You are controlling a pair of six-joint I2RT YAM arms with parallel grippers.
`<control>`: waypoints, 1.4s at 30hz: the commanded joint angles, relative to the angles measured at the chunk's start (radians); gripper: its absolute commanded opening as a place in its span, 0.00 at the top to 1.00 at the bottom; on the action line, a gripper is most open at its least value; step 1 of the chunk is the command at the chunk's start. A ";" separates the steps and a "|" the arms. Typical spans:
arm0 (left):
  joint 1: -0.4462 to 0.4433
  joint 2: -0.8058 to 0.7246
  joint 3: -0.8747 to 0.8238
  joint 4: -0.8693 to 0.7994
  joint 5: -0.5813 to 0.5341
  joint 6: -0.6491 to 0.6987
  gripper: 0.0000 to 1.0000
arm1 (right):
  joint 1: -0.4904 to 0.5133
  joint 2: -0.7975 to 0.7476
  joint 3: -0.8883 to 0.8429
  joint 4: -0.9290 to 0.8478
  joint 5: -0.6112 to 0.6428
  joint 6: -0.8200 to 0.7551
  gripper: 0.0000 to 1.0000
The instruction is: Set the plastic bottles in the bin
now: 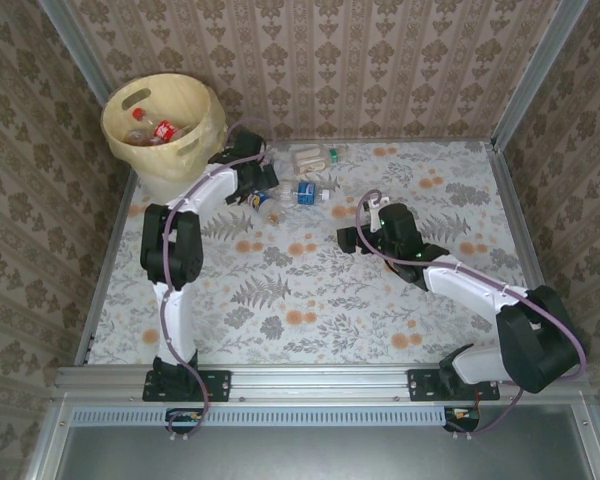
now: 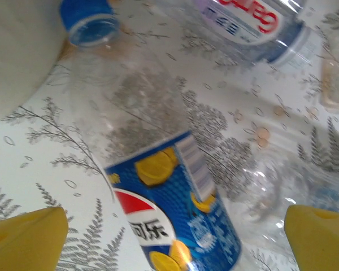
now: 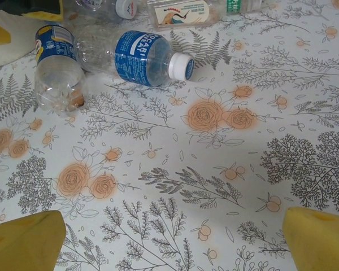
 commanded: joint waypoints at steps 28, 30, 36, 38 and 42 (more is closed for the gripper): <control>0.031 -0.013 -0.291 0.240 0.133 0.007 0.42 | 0.000 -0.192 -0.087 -0.037 0.001 0.032 0.00; 0.030 -0.040 -0.336 0.265 0.156 0.020 0.44 | 0.000 -0.186 -0.088 -0.027 -0.002 0.034 0.00; 0.030 -0.106 -0.431 0.315 0.193 0.063 0.50 | 0.001 -0.162 -0.087 0.005 -0.027 0.039 0.00; 0.030 -0.127 -0.447 0.325 0.195 0.078 0.51 | 0.001 -0.155 -0.088 0.031 -0.048 0.042 0.00; 0.024 -0.171 -0.479 0.348 0.200 0.101 0.52 | 0.001 -0.145 -0.093 0.085 -0.085 0.048 0.00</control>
